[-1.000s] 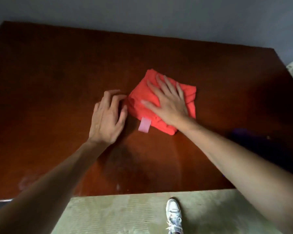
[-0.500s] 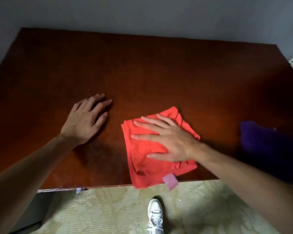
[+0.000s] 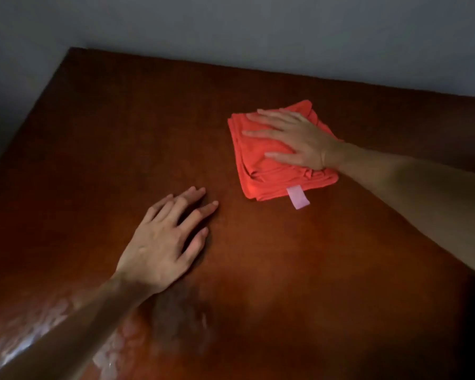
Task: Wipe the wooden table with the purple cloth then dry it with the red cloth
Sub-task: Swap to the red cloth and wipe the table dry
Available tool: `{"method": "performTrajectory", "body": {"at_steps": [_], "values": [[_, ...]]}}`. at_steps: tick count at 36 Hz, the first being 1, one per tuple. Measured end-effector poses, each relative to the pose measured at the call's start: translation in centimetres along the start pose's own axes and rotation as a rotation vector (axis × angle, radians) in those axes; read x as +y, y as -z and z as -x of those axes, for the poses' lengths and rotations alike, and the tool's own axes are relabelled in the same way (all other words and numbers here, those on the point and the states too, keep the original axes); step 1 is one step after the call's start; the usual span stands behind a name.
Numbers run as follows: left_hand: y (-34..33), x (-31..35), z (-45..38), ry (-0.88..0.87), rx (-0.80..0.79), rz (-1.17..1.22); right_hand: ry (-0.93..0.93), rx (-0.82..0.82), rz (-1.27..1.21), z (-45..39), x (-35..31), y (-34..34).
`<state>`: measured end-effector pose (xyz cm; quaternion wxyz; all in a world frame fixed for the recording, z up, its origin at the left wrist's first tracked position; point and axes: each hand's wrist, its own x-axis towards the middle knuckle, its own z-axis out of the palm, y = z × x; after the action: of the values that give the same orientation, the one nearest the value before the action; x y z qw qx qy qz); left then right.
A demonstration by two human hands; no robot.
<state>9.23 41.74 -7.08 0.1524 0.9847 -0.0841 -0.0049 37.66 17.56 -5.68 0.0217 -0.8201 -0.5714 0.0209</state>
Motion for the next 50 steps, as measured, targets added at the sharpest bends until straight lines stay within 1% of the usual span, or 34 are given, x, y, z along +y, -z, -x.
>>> {"method": "performTrajectory", "body": {"at_steps": [5,8,11,15,18,21,26,28,30,32,34,38,41,43,45,48,50], "values": [[-0.1,-0.2,0.2,0.006,-0.012,0.022,-0.074,0.006,-0.008,-4.4,5.1,0.7],[-0.1,-0.3,0.4,-0.001,-0.009,0.028,-0.244,0.045,-0.045,-6.4,7.0,0.8],[-0.3,-0.2,0.4,-0.006,-0.003,0.025,-0.422,0.099,-0.109,-7.3,7.1,0.8],[-0.3,-0.1,0.4,-0.013,0.006,0.027,-0.518,0.114,-0.123,-6.9,5.9,1.1],[-0.2,0.0,0.3,-0.024,0.022,0.033,-0.632,0.152,-0.131,-6.2,3.8,0.9],[-0.2,0.0,0.4,-0.041,0.044,0.029,-0.708,0.163,-0.119,-5.5,0.8,0.4],[-0.1,0.1,0.5,-0.038,0.093,0.075,-0.748,0.151,-0.114,-3.5,-5.6,-0.5],[0.0,0.1,0.7,-0.02,0.149,0.114,-0.755,0.162,-0.119,-2.6,-9.0,-0.9],[0.3,0.3,1.0,0.016,0.254,0.12,-0.761,0.174,-0.122,-1.4,-12.9,-1.2],[0.7,0.3,1.5,0.071,0.346,0.117,-0.76,0.182,-0.113,-0.1,-17.2,-1.8],[1.1,-0.4,2.3,0.125,0.363,0.129,-0.721,0.191,-0.093,1.6,-21.7,-2.5],[2.5,-3.8,4.3,0.123,0.245,0.058,-0.545,0.22,-0.081,5.7,-30.5,-3.6],[3.7,-6.7,5.7,0.068,0.15,-0.032,-0.46,0.213,-0.076,7.7,-34.7,-3.7],[4.1,-8.0,6.3,0.036,0.101,-0.067,-0.429,0.188,-0.069,8.1,-35.3,-3.8],[4.0,-8.7,6.4,0.016,0.067,-0.09,-0.382,0.154,-0.086,8.1,-34.6,-3.7],[3.6,-9.0,6.0,-0.001,0.025,-0.1,-0.247,0.094,-0.126,7.5,-32.2,-3.3],[3.4,-9.2,5.9,-0.007,0.025,-0.094,-0.141,0.066,-0.156,6.3,-29.9,-2.8]]}}
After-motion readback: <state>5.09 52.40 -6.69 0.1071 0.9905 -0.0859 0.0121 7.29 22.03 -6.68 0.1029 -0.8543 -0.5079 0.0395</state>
